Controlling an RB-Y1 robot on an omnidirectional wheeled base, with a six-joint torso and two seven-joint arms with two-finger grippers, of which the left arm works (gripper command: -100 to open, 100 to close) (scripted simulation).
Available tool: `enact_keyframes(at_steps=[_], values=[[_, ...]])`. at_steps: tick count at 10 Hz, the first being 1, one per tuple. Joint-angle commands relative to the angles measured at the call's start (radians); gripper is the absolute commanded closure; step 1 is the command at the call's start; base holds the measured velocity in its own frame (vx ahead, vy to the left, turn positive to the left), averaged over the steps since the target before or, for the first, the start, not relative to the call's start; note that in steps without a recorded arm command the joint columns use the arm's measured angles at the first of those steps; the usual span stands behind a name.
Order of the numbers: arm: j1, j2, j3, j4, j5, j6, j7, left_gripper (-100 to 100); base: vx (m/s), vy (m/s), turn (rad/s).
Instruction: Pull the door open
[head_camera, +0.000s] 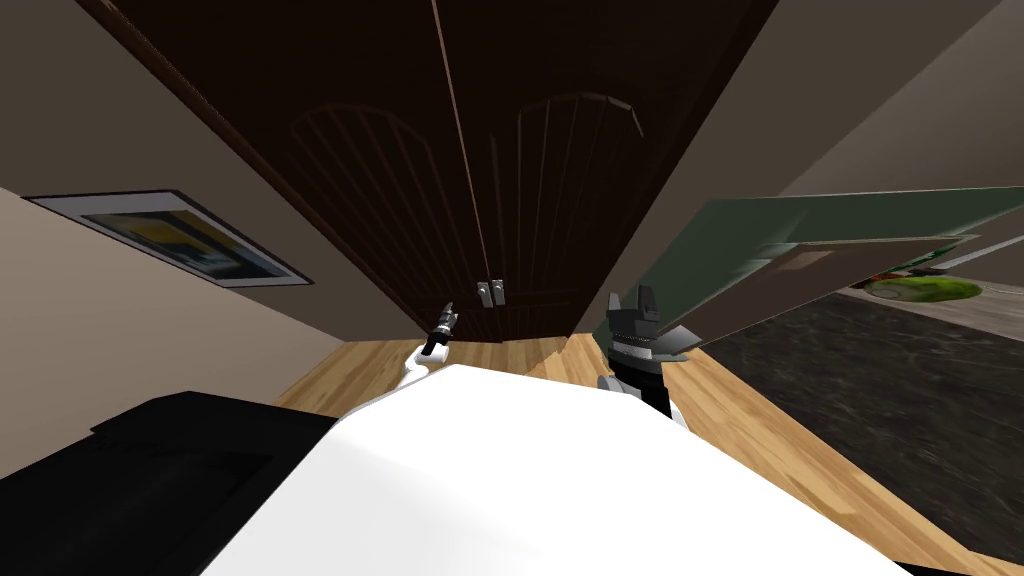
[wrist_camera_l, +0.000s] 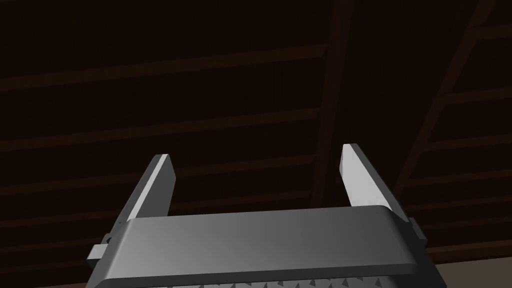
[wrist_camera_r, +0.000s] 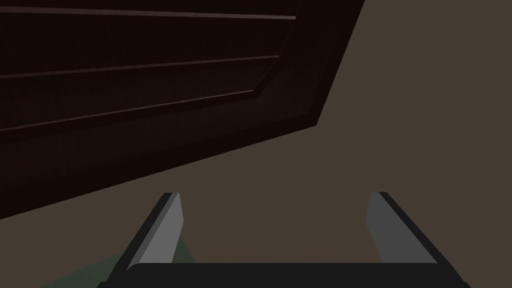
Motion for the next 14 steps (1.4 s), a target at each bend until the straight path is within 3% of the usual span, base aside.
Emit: enact_keyframes(at_steps=[1, 3, 6, 7, 8, 13, 14], values=[[-0.002, -0.004, 0.009, -0.003, 0.000, 0.009, -0.007, -100, 0.175, 0.102, -0.016], [-0.018, -0.013, 0.003, -0.002, -0.002, 0.007, -0.011, -100, 0.190, 0.015, -0.079], [-0.051, -0.035, -0.025, -0.013, -0.008, 0.002, -0.013, -100, 0.211, -0.110, -0.135], [-0.043, -0.035, -0.018, -0.013, -0.008, 0.003, -0.015, -100, 0.107, -0.051, -0.024], [-0.043, -0.035, -0.018, -0.013, -0.008, 0.003, -0.015, 100, -0.015, 0.002, 0.026], [-0.043, -0.035, -0.018, -0.013, -0.008, 0.003, -0.015, 100, -0.021, 0.013, 0.000], [-0.026, -0.024, -0.010, -0.014, -0.005, 0.005, -0.010, -100, -0.127, 0.054, 0.132]])
